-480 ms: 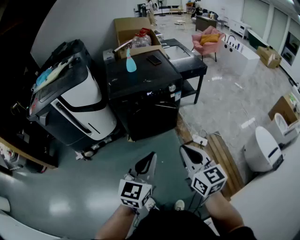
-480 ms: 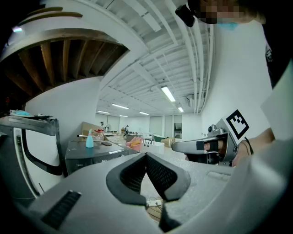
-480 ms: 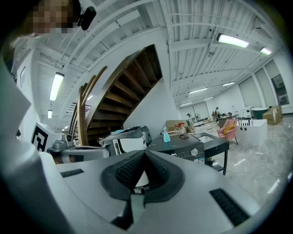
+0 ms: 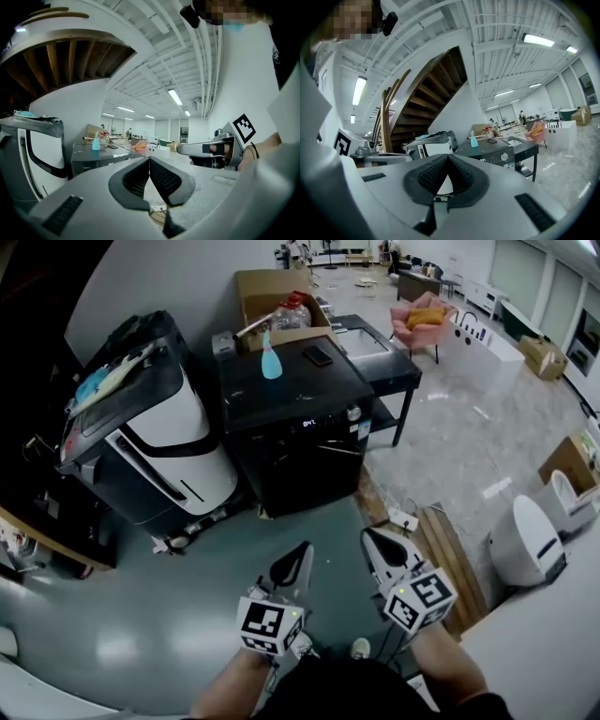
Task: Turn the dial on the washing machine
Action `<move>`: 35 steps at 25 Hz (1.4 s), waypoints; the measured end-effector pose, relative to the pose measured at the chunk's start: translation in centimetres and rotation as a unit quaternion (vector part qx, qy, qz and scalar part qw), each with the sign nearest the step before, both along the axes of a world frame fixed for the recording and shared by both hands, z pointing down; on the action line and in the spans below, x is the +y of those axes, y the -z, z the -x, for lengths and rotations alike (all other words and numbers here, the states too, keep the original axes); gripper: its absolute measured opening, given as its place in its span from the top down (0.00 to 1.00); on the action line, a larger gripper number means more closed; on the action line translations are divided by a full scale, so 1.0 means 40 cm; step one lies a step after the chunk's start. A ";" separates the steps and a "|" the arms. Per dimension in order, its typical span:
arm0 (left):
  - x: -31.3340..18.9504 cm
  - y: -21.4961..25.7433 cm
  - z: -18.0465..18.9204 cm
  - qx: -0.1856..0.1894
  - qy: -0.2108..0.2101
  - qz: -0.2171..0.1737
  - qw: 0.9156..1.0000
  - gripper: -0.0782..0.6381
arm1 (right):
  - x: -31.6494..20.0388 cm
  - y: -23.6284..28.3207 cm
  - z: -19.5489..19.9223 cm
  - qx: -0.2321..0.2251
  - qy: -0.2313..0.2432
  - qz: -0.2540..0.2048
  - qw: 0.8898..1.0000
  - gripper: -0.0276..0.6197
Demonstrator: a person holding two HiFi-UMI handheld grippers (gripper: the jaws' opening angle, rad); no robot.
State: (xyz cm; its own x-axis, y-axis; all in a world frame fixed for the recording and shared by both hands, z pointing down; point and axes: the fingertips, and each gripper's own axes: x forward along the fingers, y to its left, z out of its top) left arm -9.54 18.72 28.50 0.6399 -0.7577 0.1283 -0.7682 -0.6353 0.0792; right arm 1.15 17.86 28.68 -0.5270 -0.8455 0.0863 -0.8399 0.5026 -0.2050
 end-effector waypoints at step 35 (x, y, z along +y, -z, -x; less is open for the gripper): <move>-0.155 -0.079 0.329 0.004 -0.006 0.019 1.000 0.60 | -0.181 -0.055 0.323 0.021 0.000 -0.008 1.000 0.63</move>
State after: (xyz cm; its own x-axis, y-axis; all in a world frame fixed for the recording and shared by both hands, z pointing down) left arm -22.70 12.51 31.65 0.6508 -0.7441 0.1510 -0.7591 -0.6415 0.1103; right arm -11.76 10.63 30.86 -0.5230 -0.8469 0.0958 -0.8478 0.5053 -0.1609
